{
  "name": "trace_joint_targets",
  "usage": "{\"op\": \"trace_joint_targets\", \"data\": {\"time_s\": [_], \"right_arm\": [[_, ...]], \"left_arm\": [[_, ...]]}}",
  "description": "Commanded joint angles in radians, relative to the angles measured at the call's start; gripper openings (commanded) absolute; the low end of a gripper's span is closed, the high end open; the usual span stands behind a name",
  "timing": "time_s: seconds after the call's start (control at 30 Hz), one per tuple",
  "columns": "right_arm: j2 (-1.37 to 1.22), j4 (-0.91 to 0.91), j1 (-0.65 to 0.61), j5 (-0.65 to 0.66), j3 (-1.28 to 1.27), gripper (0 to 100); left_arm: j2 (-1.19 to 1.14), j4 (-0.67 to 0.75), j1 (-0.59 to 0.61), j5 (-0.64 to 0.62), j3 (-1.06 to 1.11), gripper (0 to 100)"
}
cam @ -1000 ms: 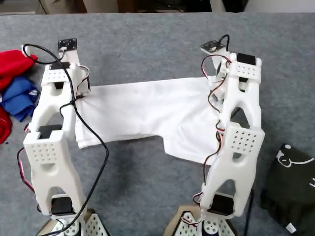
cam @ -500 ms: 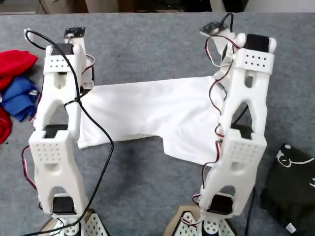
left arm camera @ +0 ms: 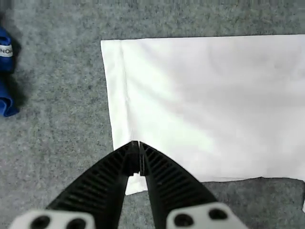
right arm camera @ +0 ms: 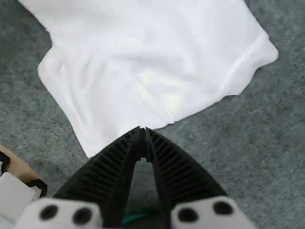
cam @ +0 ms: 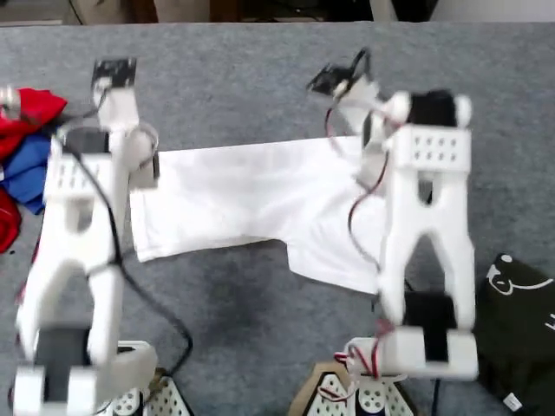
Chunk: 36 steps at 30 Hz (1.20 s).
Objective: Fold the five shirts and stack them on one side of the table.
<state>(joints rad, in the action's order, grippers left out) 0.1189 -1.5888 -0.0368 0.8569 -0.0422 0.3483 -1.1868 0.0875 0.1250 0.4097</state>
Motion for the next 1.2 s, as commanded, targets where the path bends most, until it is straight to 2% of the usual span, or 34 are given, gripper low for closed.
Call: {"op": "trace_joint_targets", "data": {"time_s": [0.0,0.13,0.3,0.5,0.57,0.77,1.0,1.17], "right_arm": [[0.200,0.109,-0.070,0.043,-0.297,1.2],[0.312,0.192,-0.122,0.078,-0.536,11.8],[0.355,0.242,-0.148,0.130,-0.694,25.9],[0.361,0.252,-0.151,0.164,-0.805,27.2],[0.361,0.287,-0.168,0.164,-0.834,27.2],[0.352,0.466,-0.191,0.164,-0.967,27.2],[0.340,0.614,-0.165,0.161,-1.086,27.4],[0.209,0.686,-0.108,0.163,-1.046,27.4]], "left_arm": [[0.213,0.181,0.041,-0.043,0.302,2],[0.245,0.359,0.129,-0.130,0.457,2],[0.197,0.531,0.176,-0.140,0.528,2],[0.033,0.770,0.216,-0.132,0.568,2],[-0.022,0.775,0.222,-0.132,0.532,2],[-0.114,0.652,0.224,-0.132,0.416,2],[-0.125,0.646,0.224,-0.132,0.407,2],[-0.124,0.646,0.224,-0.132,0.410,2]]}}
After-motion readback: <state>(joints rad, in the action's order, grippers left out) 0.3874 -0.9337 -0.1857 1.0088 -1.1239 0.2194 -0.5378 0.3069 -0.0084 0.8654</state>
